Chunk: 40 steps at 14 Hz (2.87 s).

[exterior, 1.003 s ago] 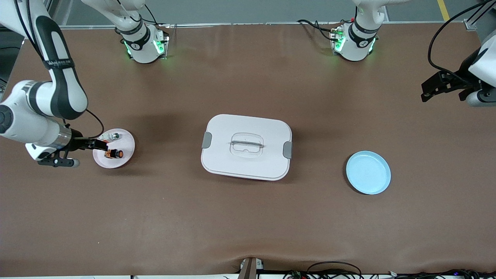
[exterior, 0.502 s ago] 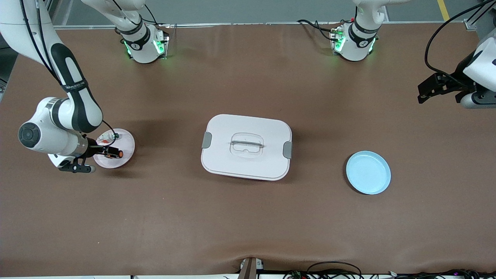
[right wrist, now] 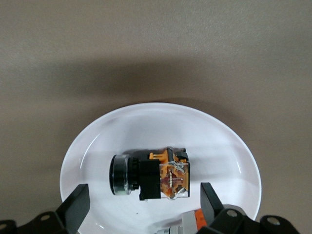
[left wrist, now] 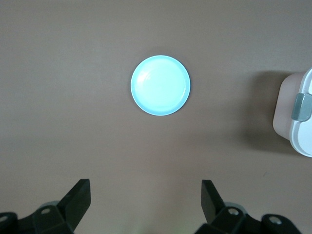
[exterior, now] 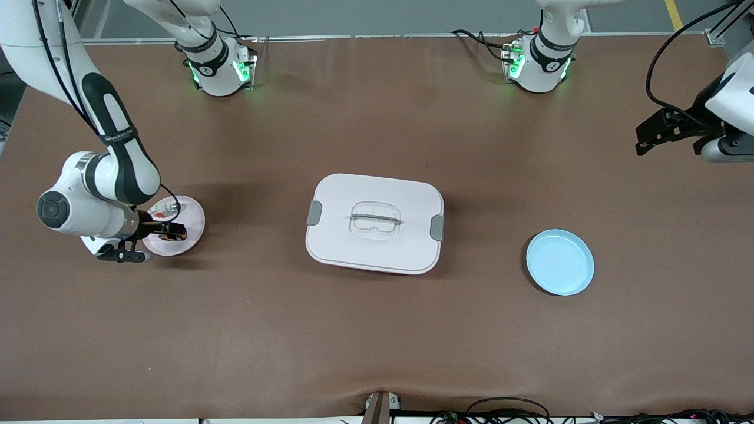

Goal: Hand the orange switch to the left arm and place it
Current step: 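Close the right gripper on the orange switch, then lift the switch over the box with the right gripper while the left gripper approaches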

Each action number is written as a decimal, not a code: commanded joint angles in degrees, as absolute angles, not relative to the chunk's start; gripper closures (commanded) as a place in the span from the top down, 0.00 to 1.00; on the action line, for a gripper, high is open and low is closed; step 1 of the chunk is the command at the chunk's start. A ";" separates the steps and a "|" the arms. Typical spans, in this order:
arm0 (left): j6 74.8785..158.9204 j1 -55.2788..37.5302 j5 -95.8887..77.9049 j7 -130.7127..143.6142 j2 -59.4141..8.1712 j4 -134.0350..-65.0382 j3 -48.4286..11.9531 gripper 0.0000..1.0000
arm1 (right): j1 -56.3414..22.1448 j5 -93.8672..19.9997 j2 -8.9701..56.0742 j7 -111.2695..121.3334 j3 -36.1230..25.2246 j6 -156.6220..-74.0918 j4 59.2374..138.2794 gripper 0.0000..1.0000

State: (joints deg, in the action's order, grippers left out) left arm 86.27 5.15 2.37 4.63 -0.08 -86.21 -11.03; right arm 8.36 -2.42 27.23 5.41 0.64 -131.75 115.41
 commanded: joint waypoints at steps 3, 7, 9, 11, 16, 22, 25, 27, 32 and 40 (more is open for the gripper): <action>85.17 5.45 2.37 4.04 0.79 -85.61 -11.16 1.00 | 9.40 -3.16 29.35 6.59 1.23 -133.68 114.79 1.00; 85.17 4.84 2.46 4.13 0.70 -85.69 -11.34 1.00 | 9.58 -3.25 30.32 6.42 1.32 -133.68 114.08 1.00; 85.17 4.92 2.55 4.04 0.70 -85.69 -11.69 1.00 | 9.40 -3.34 30.41 6.42 1.32 -133.77 114.08 1.00; 85.17 4.75 2.64 4.13 0.44 -85.69 -11.78 1.00 | 9.40 -3.25 30.50 6.50 1.32 -133.68 113.47 1.00; 85.17 5.18 2.55 4.31 0.88 -85.61 -12.75 1.00 | 9.58 -3.25 30.93 6.68 1.32 -133.77 112.94 1.00; 84.03 5.27 2.46 4.92 0.97 -85.61 -12.83 1.00 | 9.58 -3.25 31.11 6.68 1.32 -133.77 112.85 0.76; 83.85 5.19 2.46 5.01 0.97 -85.69 -12.83 1.00 | 9.58 -3.25 31.11 6.50 1.32 -133.59 112.85 0.00; 83.85 5.01 2.46 4.84 0.88 -85.69 -12.92 1.00 | 9.58 -3.25 31.11 6.33 1.32 -133.33 112.50 0.00; 83.85 4.31 2.37 4.83 -0.88 -85.96 -13.53 1.00 | 9.67 -3.86 31.03 5.63 1.32 -123.60 106.45 0.00; 82.01 4.57 -0.87 6.23 -2.72 -86.92 -16.61 1.00 | 8.35 -12.55 29.71 -5.87 1.76 -102.25 97.13 0.00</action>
State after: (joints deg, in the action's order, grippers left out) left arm 83.28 4.02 0.82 5.01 -2.40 -86.66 -16.32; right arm 8.45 -10.52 30.44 -1.40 0.99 -106.91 99.46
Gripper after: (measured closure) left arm 0.000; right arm 0.278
